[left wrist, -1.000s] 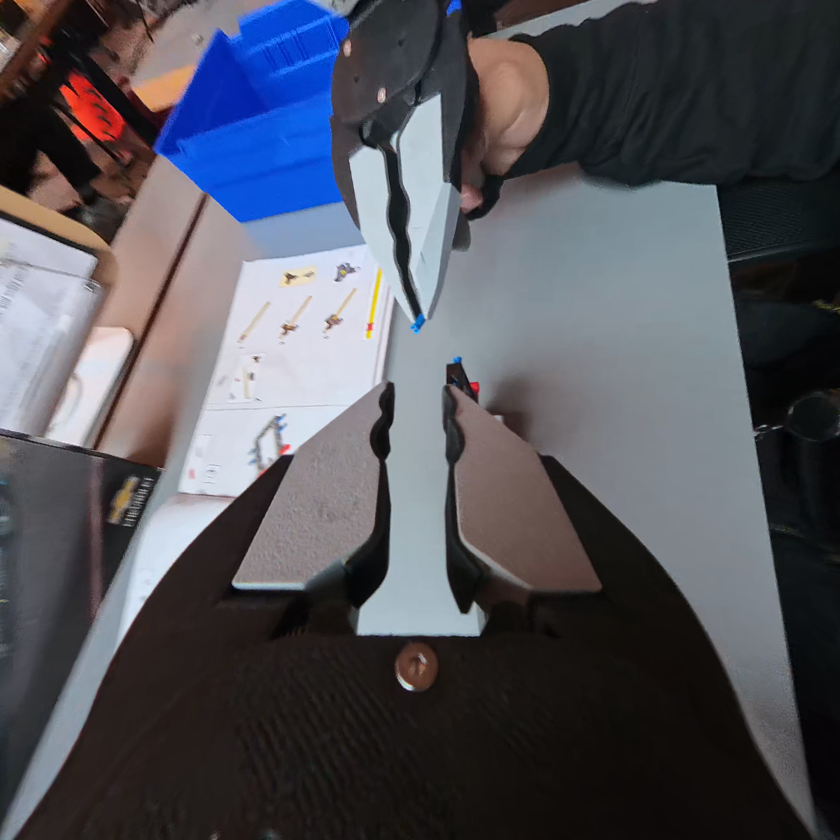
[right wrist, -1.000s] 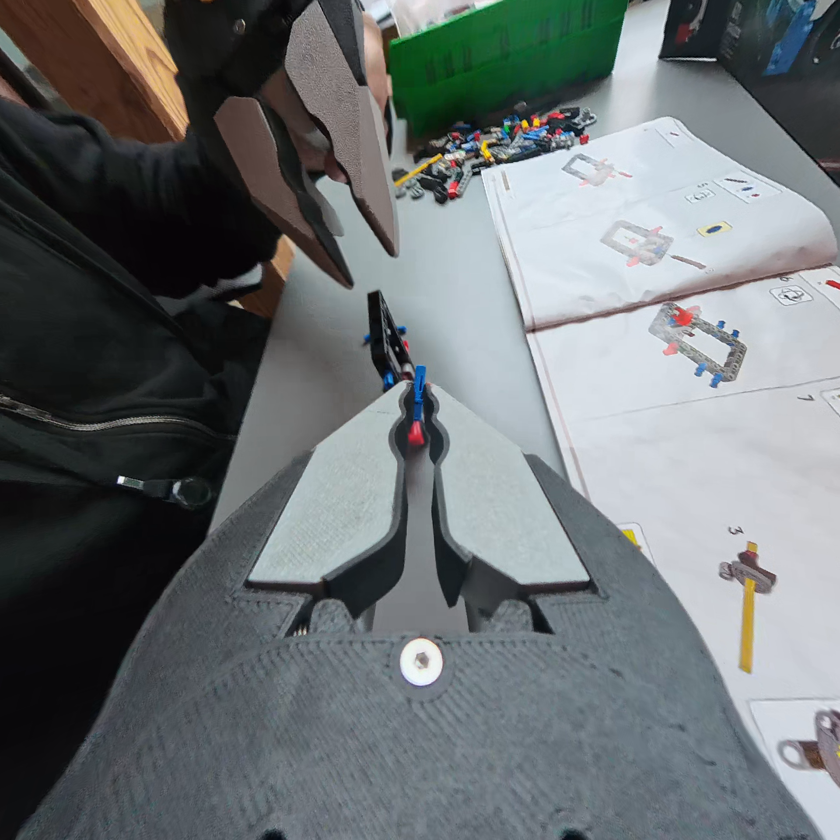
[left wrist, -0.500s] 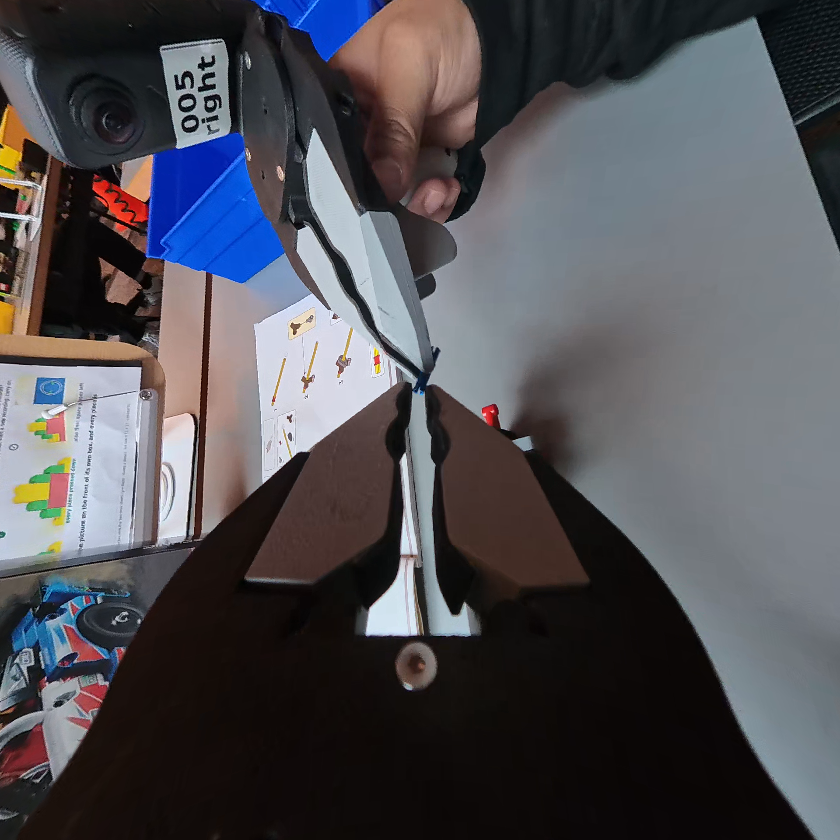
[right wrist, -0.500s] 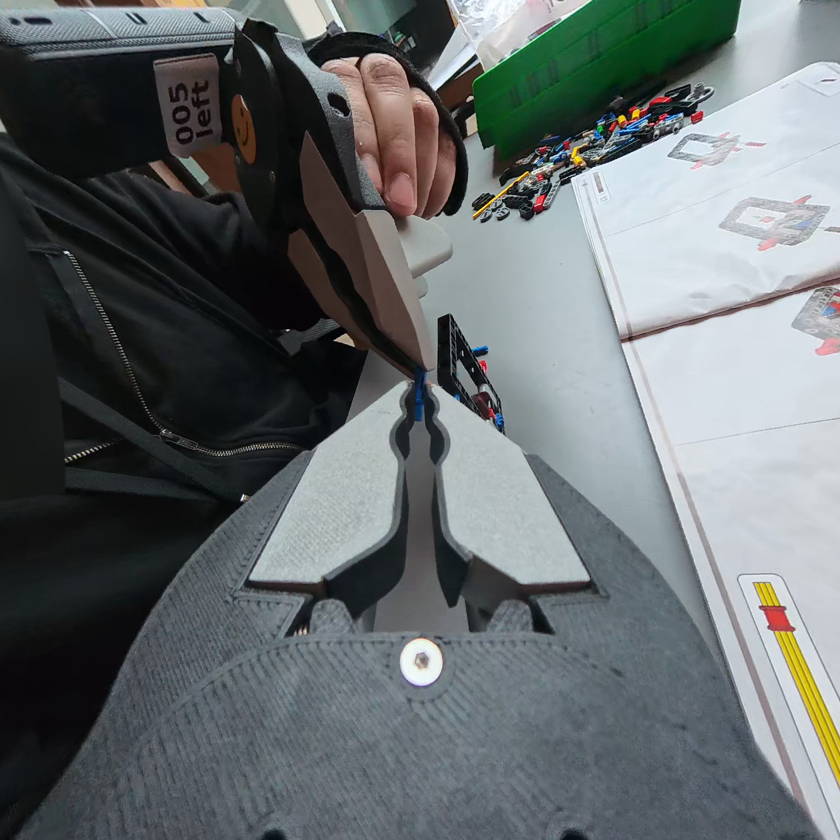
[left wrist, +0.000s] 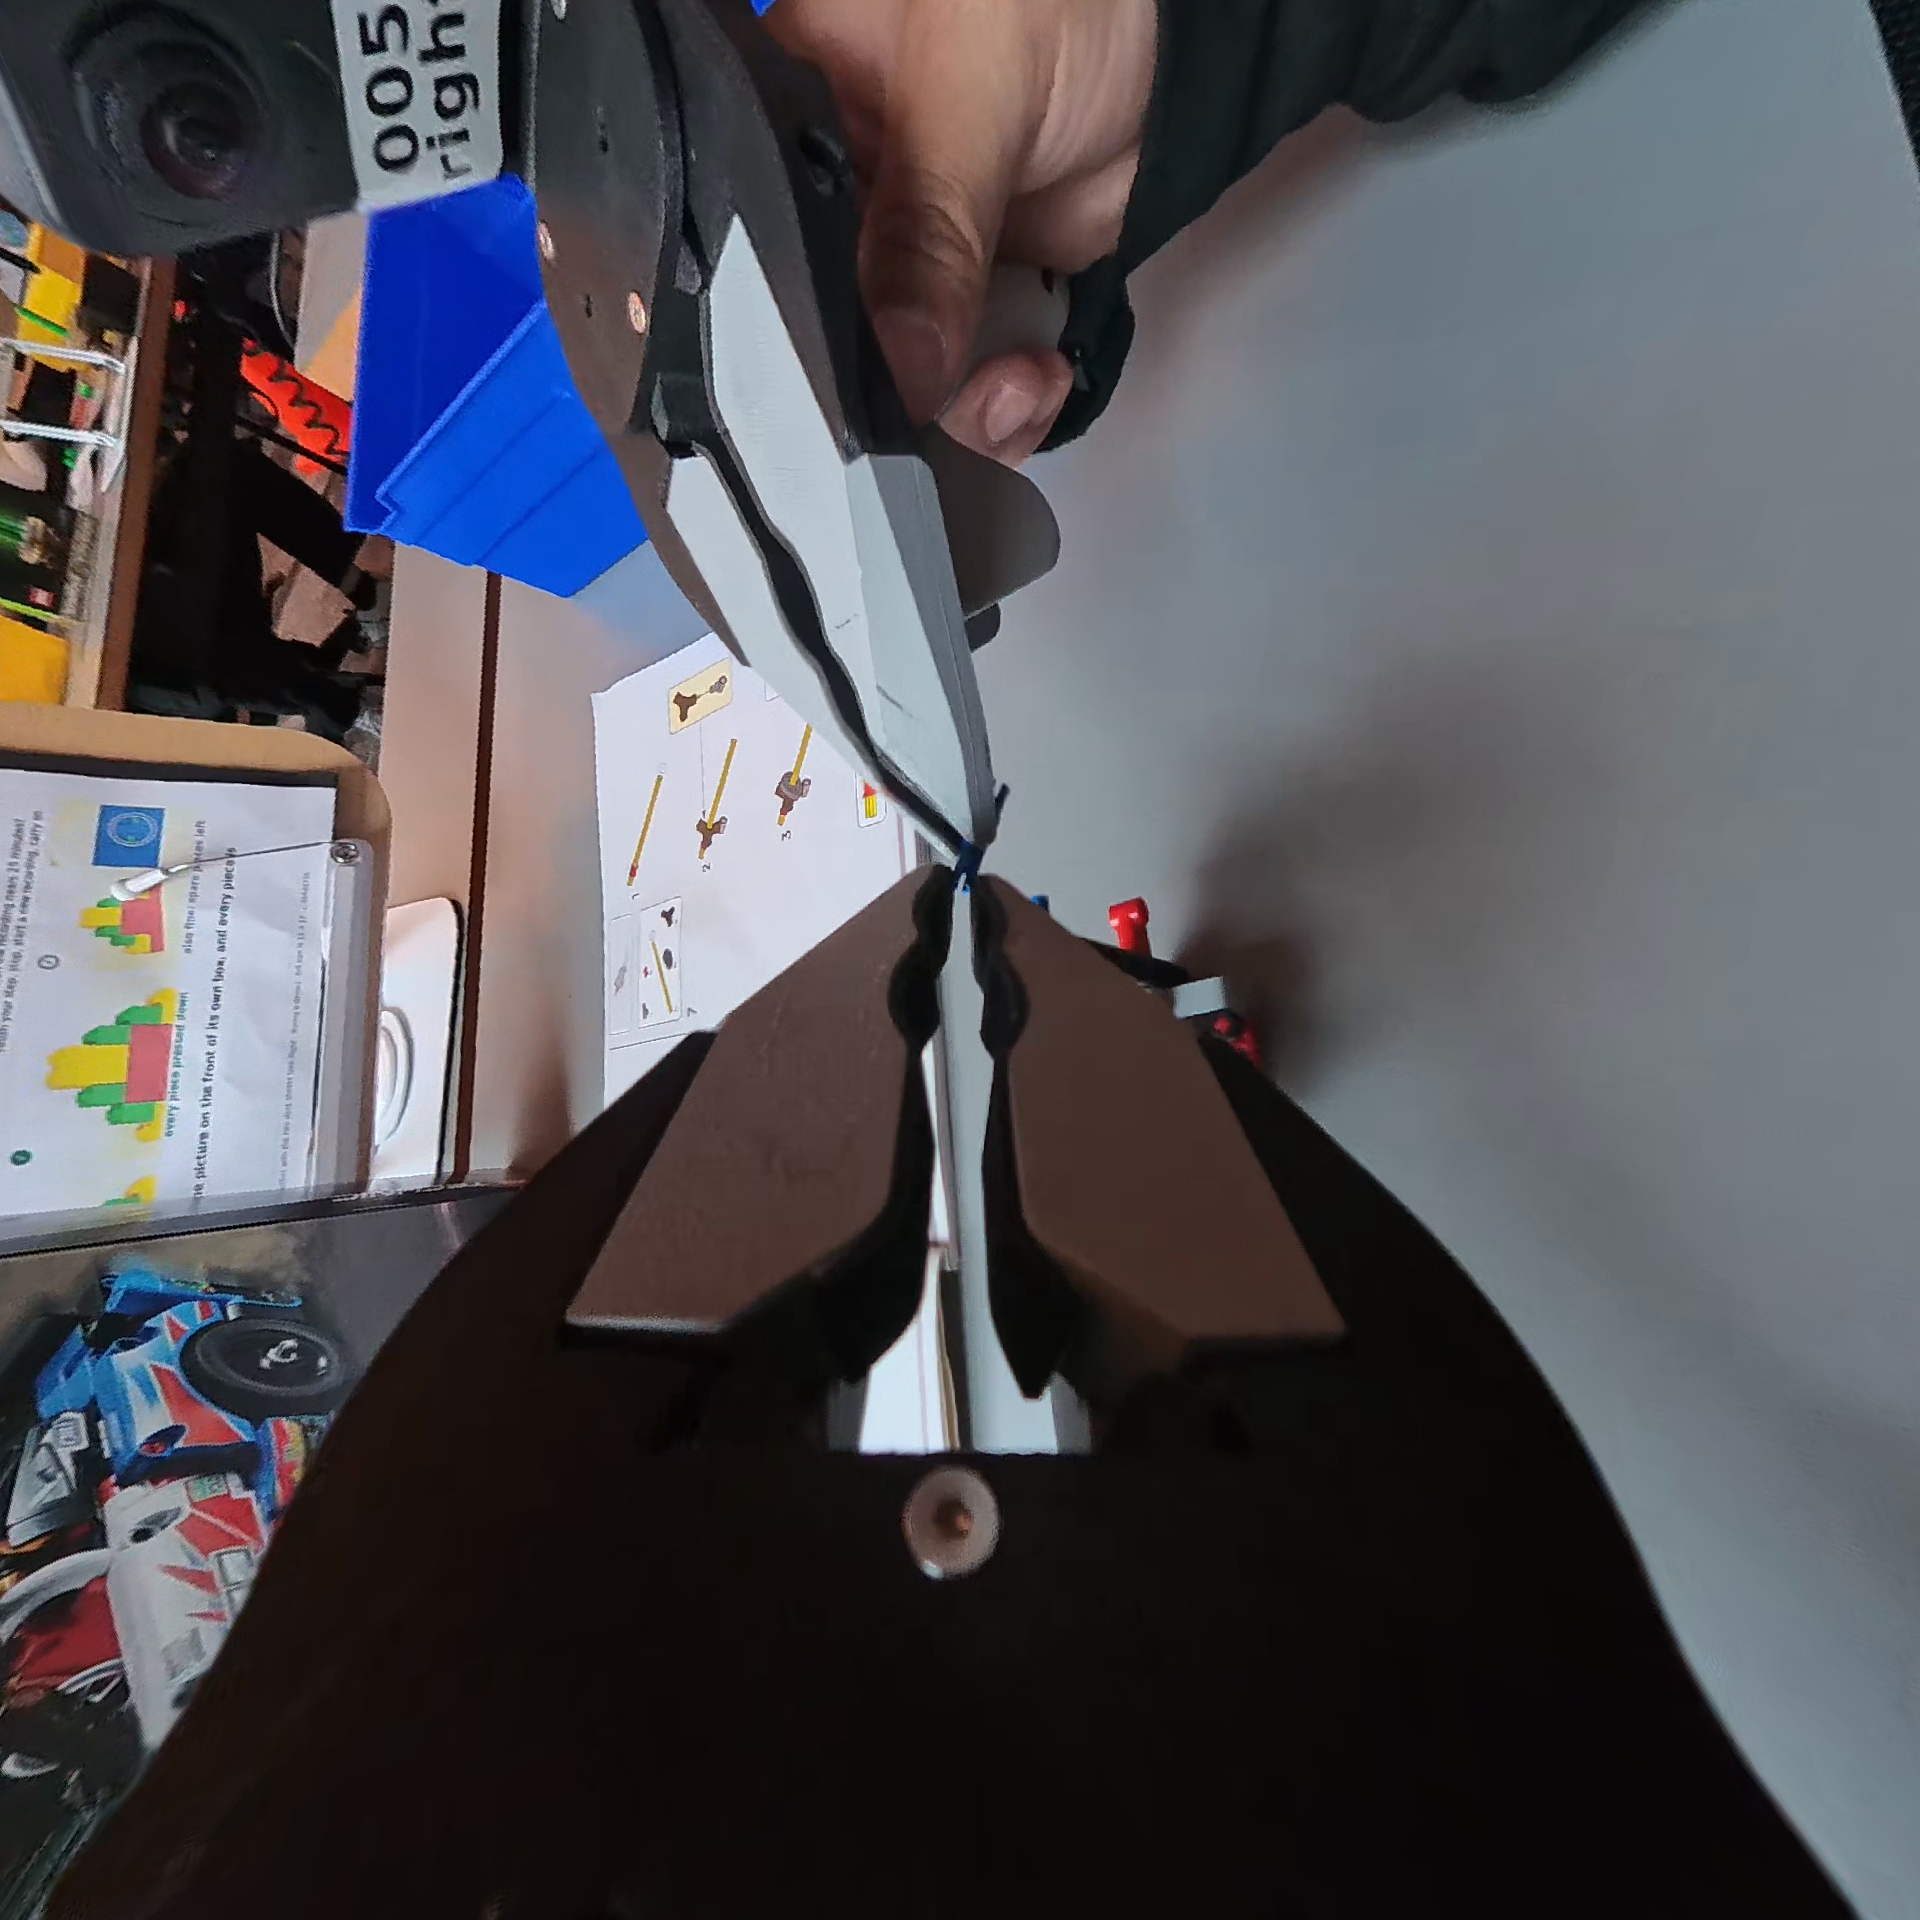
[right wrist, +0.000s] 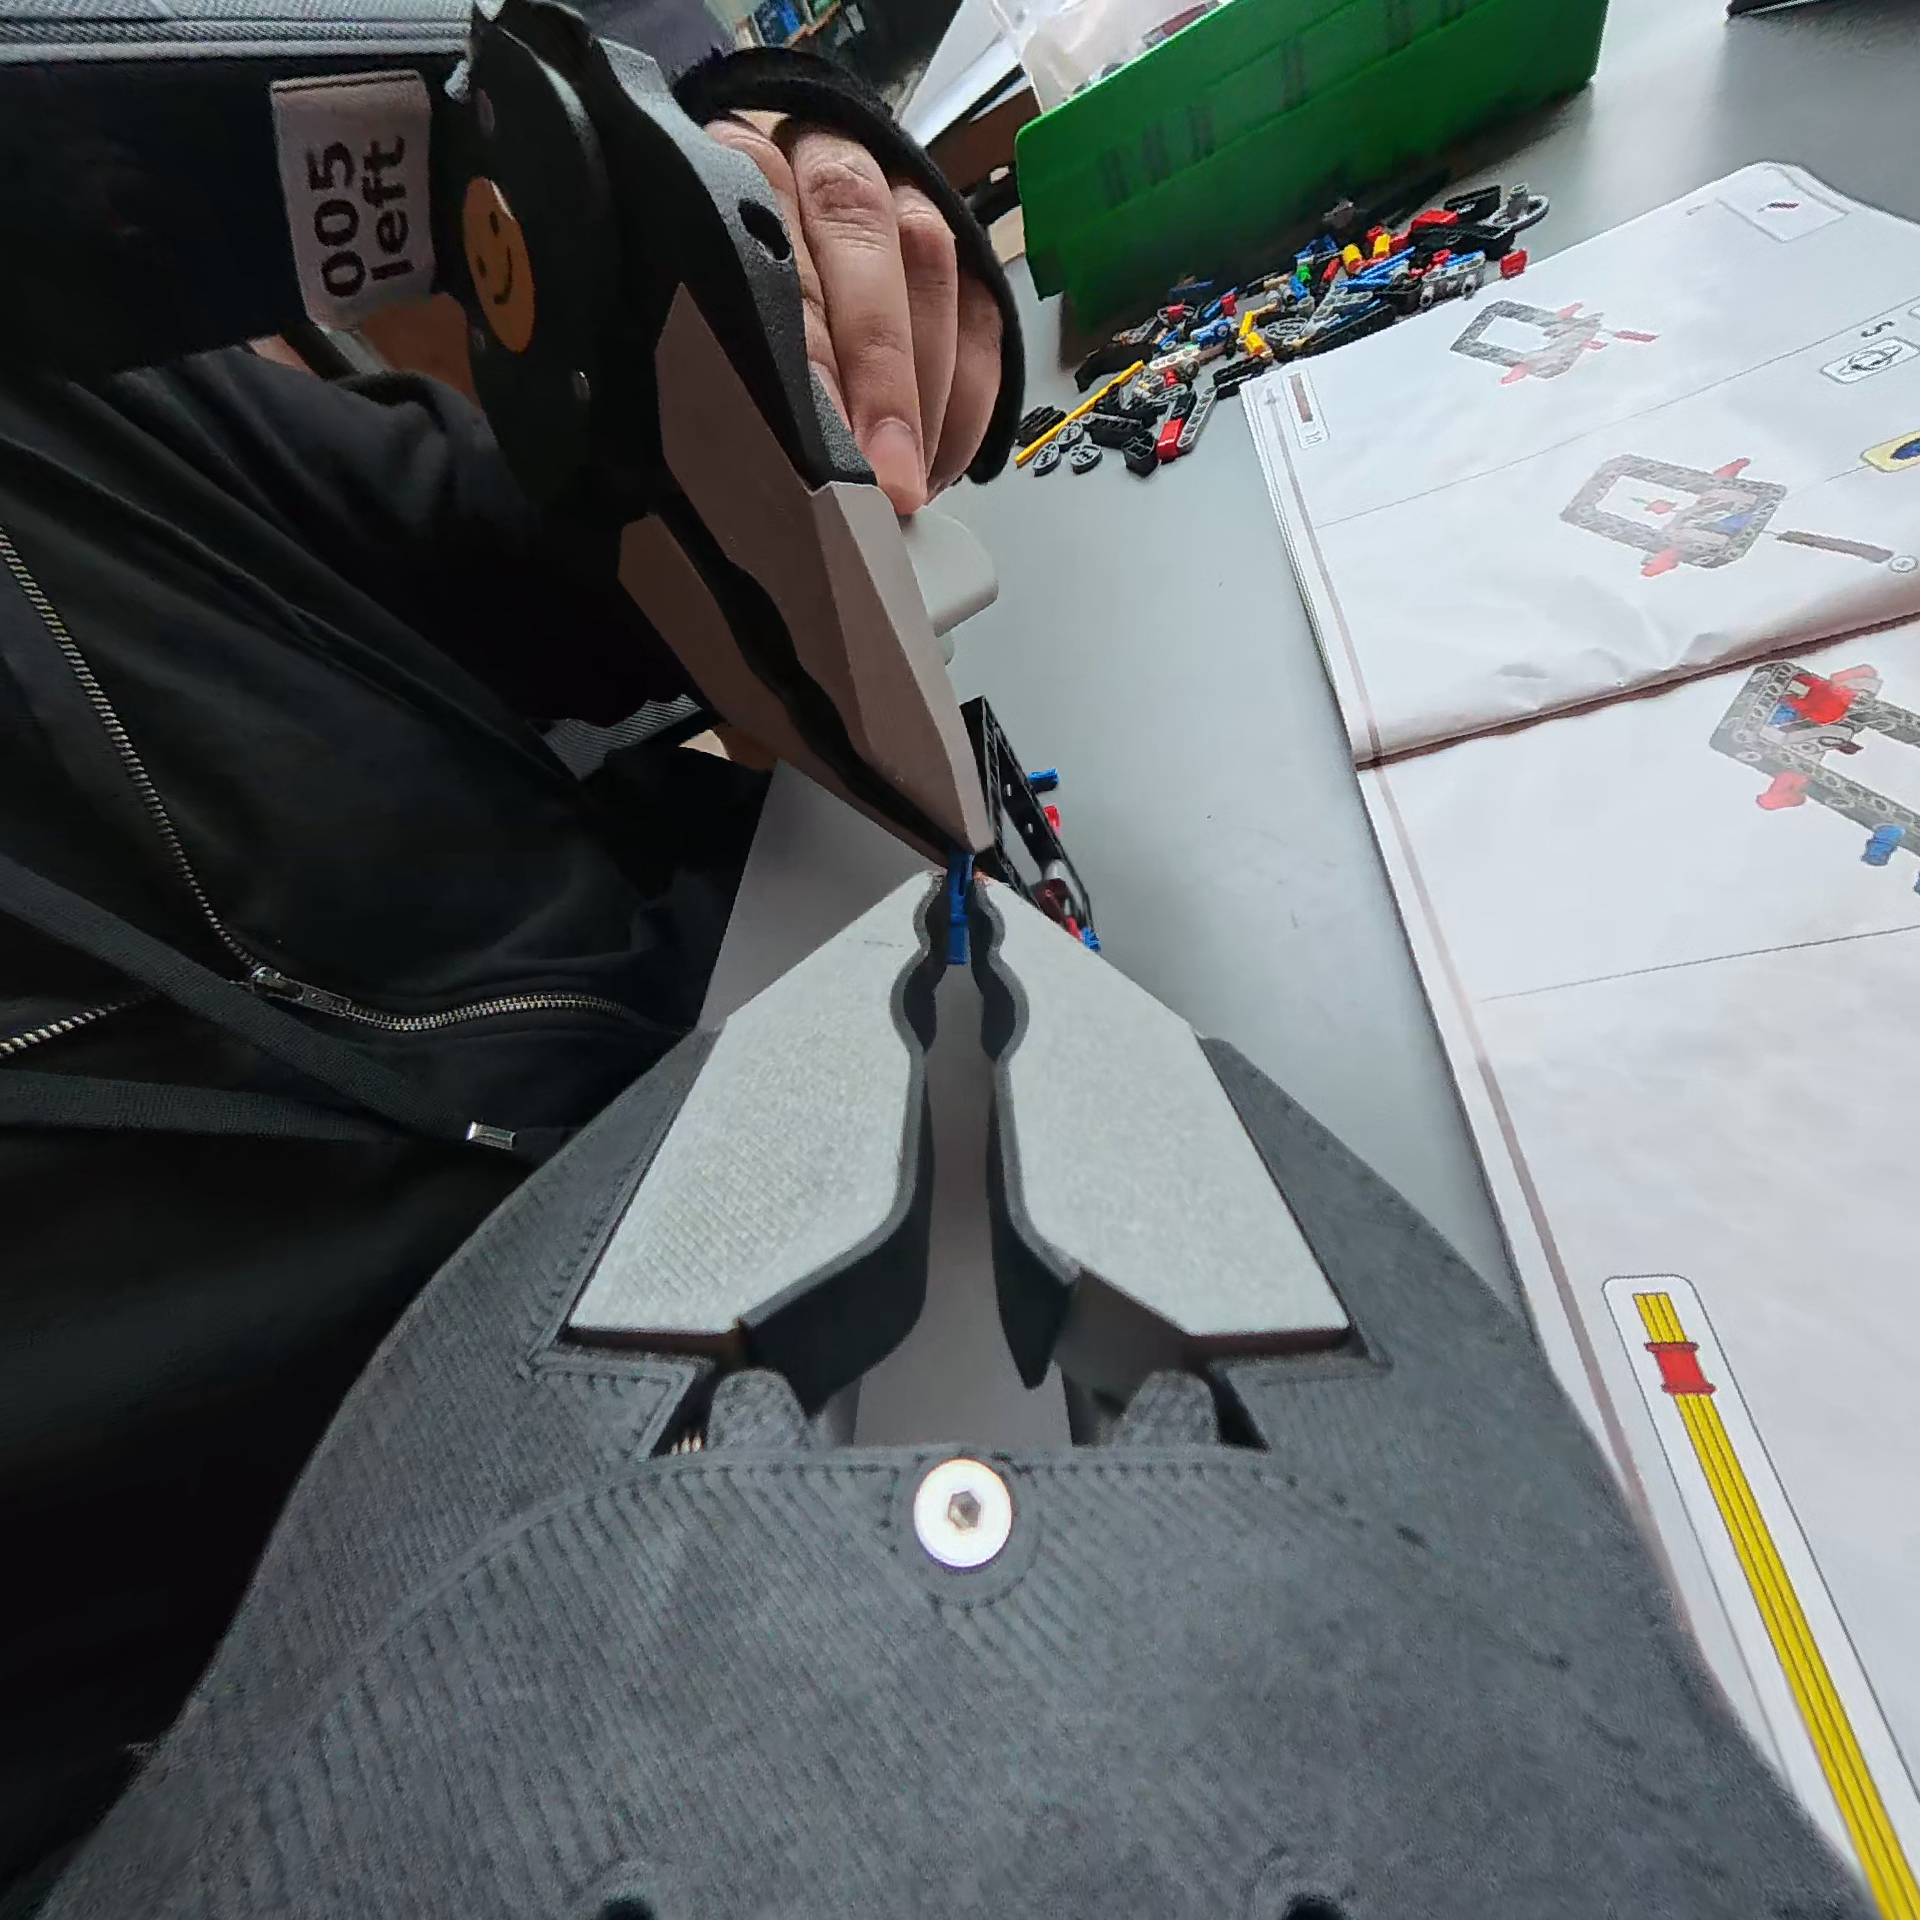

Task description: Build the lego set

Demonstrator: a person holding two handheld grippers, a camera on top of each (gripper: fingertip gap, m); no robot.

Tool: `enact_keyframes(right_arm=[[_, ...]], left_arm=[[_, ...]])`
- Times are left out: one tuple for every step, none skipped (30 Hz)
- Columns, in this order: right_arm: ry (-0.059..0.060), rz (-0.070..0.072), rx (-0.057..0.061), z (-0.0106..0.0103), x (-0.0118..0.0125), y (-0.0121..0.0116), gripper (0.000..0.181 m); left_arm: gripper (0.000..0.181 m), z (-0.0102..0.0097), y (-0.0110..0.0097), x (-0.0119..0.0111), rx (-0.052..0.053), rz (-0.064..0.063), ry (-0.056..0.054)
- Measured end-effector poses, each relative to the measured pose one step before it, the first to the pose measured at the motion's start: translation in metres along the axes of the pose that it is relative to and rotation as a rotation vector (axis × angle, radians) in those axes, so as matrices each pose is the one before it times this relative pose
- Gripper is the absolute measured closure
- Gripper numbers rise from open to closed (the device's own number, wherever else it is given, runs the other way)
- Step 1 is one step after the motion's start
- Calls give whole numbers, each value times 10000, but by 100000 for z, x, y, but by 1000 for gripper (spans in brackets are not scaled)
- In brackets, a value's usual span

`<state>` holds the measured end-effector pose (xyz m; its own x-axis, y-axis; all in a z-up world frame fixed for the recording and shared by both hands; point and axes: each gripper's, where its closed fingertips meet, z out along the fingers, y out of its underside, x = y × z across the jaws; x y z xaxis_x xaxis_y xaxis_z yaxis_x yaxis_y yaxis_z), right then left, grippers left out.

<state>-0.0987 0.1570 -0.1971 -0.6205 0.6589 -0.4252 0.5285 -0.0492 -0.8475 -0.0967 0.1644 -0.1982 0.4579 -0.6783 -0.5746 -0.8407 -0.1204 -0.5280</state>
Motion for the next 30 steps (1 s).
enact_keyframes(right_arm=[[257, -173, -96, 92, 226, 88, 181], [310, -205, -84, 76, 288, 50, 181], [304, -228, -61, 49, 245, 10, 181], [334, -294, -17, 23, 235, -75, 181], [361, -372, 37, -33, 191, -167, 179], [331, -417, 68, -76, 96, -220, 173], [289, -431, 72, -147, 24, -245, 170], [285, -426, 100, -168, 30, -271, 170], [252, -415, 131, -162, -16, -322, 168], [256, -403, 131, -148, -25, -352, 168], [376, -391, 118, -149, 166, -355, 168], [445, -403, 120, -144, 260, -357, 168], [372, -411, 114, -125, 147, -342, 168], [289, -383, 49, -96, 51, -239, 169], [208, -349, -29, -42, -31, -77, 172], [63, -314, -72, 45, -211, 12, 173], [115, -212, -85, 78, -77, 35, 173], [137, -135, -35, 95, 11, -37, 173], [16, -97, 4, 83, -129, -73, 174], [-25, -60, 37, 17, -153, -125, 176], [6, -49, 71, -31, -78, -146, 178], [5, -37, 15, -21, -34, -11, 179], [12, -5, -27, -52, 23, 50, 179], [21, -1, 56, -82, 35, -101, 179], [22, -1, 50, -74, 44, -73, 179], [18, 34, 31, -45, 42, -39, 179], [11, 52, 36, -23, 55, -29, 179], [-9, 64, 44, -38, 41, -28, 179], [-28, 78, 66, -62, 13, -66, 179], [-24, 66, 82, -76, 3, -113, 179]], left_arm=[[180, 143, 248, -34, -168, -8, -38], [179, 151, 230, -74, -89, -163, 1], [180, 99, 171, -98, 28, -226, 33], [180, 17, 127, -141, 78, -235, 33], [180, -79, -39, -201, 166, -343, 43], [179, -183, -138, -255, 255, -459, 64], [179, -257, -125, -419, 246, -483, -5], [179, -269, -126, -389, 259, -433, -12], [179, -231, -52, -263, 180, -442, 46], [179, -192, -59, -154, 145, -409, 58], [179, -152, -152, 23, 199, -380, 128], [179, -107, -111, 24, 151, -384, 113], [179, -118, -133, -39, 175, -305, 55], [179, -113, -157, 24, 169, -231, 85], [180, -104, -151, -50, 144, -223, 30], [180, -112, -243, 84, 185, -152, 101], [180, -67, -320, 288, 207, -55, 193], [180, -6, -183, 87, 98, 0, 8], [180, 59, -27, 137, -23, 59, 26], [180, 68, -46, 127, -8, 96, 7], [180, 60, -4, -35, -27, 90, -78], [180, 32, -16, -6, -7, 59, -23], [180, 34, -66, -8, 52, -1, 9], [180, 9, -96, -19, 98, -52, 20], [180, 16, -74, -18, 77, -62, 29], [180, 29, -25, -51, 41, -52, 2], [180, 36, -35, -52, 47, -21, -20], [179, 30, -30, -30, 57, -30, -4], [179, 25, -44, -5, 72, -70, 31], [179, 3, -95, -12, 106, -106, 45]])
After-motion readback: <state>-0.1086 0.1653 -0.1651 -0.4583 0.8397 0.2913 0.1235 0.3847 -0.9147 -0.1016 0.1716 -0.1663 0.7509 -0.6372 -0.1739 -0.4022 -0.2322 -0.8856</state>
